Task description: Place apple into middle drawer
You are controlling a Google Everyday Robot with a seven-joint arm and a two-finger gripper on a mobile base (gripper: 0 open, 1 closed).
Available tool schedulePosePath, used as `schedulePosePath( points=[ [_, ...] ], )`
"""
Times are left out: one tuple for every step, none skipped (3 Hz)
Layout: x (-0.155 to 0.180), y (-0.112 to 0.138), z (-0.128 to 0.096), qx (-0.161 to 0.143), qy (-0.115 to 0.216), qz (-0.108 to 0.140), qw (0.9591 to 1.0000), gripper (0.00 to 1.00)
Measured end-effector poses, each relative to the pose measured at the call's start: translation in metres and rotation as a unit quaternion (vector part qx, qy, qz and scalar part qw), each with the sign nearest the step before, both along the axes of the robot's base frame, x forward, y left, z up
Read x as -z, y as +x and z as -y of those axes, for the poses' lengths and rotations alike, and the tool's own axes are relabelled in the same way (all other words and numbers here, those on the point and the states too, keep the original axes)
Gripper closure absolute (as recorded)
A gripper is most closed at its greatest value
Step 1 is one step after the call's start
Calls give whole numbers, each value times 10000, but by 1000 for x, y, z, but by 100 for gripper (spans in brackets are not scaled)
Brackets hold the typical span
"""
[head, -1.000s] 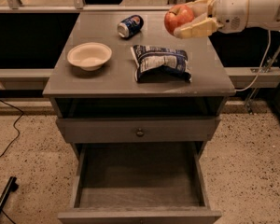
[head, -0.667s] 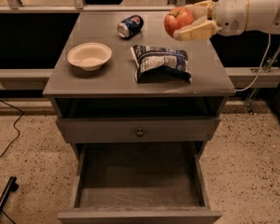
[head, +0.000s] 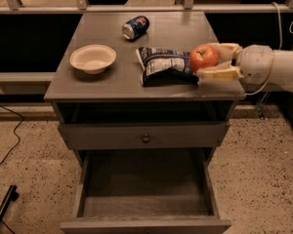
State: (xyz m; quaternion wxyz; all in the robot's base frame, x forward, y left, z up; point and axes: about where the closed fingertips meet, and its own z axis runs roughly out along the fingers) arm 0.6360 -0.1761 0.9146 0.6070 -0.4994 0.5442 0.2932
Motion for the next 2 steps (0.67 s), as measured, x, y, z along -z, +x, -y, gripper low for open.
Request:
schedulePosePath(
  points=[
    [1, -29, 26, 59, 714, 201, 9972, 100],
    [-2, -59, 34, -87, 921, 101, 9957, 100]
  ],
)
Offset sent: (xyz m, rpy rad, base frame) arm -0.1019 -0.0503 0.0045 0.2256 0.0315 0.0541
